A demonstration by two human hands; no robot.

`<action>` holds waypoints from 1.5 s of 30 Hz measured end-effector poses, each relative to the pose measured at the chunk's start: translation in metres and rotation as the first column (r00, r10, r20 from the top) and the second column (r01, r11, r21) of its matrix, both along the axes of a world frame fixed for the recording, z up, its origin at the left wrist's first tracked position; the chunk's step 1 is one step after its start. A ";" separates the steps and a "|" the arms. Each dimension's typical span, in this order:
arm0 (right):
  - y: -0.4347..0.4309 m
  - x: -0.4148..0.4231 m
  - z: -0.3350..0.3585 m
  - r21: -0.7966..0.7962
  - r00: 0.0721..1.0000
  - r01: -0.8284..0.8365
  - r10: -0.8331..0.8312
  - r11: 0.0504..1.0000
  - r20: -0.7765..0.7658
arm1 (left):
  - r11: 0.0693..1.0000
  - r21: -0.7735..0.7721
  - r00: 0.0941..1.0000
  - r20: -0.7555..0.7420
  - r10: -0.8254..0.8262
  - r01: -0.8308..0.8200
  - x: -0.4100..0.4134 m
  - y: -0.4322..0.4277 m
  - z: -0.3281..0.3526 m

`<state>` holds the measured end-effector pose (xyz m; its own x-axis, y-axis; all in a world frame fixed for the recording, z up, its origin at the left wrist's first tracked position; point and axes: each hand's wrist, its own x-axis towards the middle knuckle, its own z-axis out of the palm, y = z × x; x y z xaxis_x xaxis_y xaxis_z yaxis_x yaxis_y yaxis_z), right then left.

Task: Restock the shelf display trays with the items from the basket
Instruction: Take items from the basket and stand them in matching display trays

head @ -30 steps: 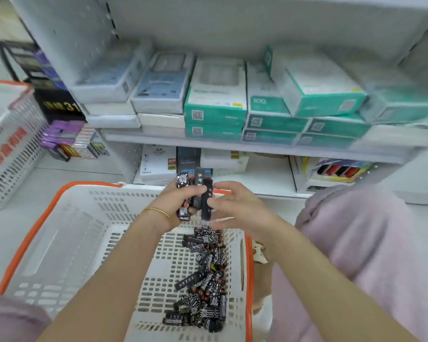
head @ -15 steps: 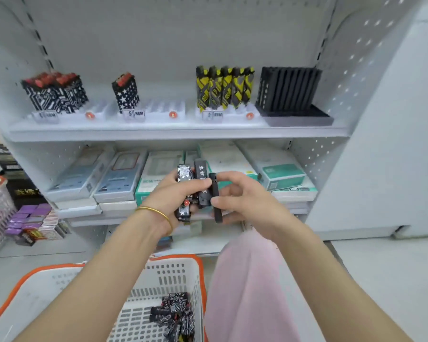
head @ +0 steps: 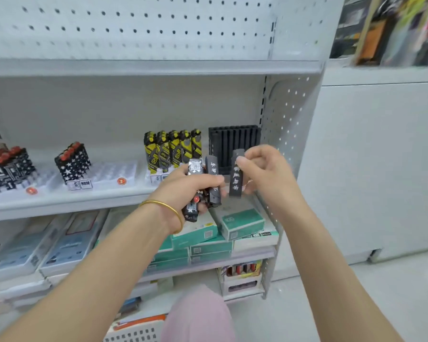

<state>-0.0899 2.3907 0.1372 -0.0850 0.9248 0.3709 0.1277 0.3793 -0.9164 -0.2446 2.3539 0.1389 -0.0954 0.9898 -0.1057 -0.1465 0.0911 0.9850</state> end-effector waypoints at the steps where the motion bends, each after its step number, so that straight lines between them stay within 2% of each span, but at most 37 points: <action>1: 0.008 0.001 0.004 0.054 0.998 0.058 -0.059 0.997 0.030 | 1.000 -0.006 1.000 0.011 0.008 -0.008 0.002 0.002 0.000; 6: 0.046 -0.011 0.013 0.326 0.952 0.212 -0.269 0.921 0.143 | 0.999 -0.045 1.000 0.006 -0.015 0.015 0.006 0.008 -0.001; 14: 0.066 -0.035 0.006 0.471 0.839 0.213 -0.407 0.856 0.360 | 0.998 -0.065 1.000 0.005 -0.020 0.020 0.002 0.009 -0.003; 20: 0.068 -0.030 -0.001 0.433 0.873 0.121 -0.303 0.893 0.381 | 0.996 -0.081 0.999 -0.004 -0.037 0.036 -0.004 0.008 -0.001; 25: 0.073 -0.029 0.001 0.459 0.835 0.124 -0.343 0.880 0.431 | 0.995 -0.088 0.999 0.016 -0.046 0.048 -0.002 0.005 0.000; 34: 0.073 -0.031 0.008 0.425 0.818 0.041 -0.275 0.904 0.506 | 0.996 -0.079 0.998 0.050 -0.030 0.033 -0.002 0.007 -0.003; 40: 0.070 -0.031 0.000 0.397 0.873 0.087 -0.262 0.914 0.412 | 0.997 -0.072 0.998 0.051 -0.035 0.039 -0.002 0.007 -0.003; 45: 0.051 -0.022 0.006 0.300 0.952 0.109 -0.187 0.948 0.243 | 0.996 -0.072 0.998 0.052 -0.045 0.049 -0.003 0.006 -0.004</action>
